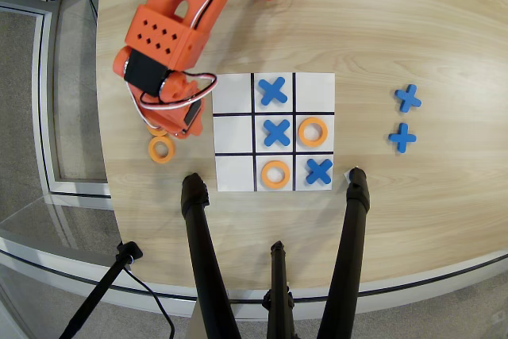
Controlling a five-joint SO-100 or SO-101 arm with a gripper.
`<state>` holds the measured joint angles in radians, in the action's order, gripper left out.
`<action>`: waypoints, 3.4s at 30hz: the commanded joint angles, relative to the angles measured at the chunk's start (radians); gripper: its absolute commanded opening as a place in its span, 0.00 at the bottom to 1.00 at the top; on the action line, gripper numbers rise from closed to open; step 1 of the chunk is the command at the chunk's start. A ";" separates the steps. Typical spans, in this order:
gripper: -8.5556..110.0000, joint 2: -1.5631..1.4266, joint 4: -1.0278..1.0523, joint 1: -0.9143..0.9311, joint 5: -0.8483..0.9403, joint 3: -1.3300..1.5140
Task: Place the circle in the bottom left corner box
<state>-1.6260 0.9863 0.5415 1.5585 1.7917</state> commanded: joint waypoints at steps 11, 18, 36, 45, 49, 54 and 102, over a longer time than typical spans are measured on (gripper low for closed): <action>0.22 0.210 -0.055 0.081 0.031 -0.181; 0.23 0.295 -0.091 0.104 0.051 -0.229; 0.23 0.391 -0.147 0.126 0.080 -0.250; 0.23 0.414 -0.164 0.130 0.089 -0.249; 0.23 0.428 -0.164 0.137 0.097 -0.242; 0.23 0.433 -0.146 0.161 0.120 -0.233; 0.07 0.241 0.015 0.299 0.293 -0.071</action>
<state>-1.3162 0.9956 0.8682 1.8776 1.7380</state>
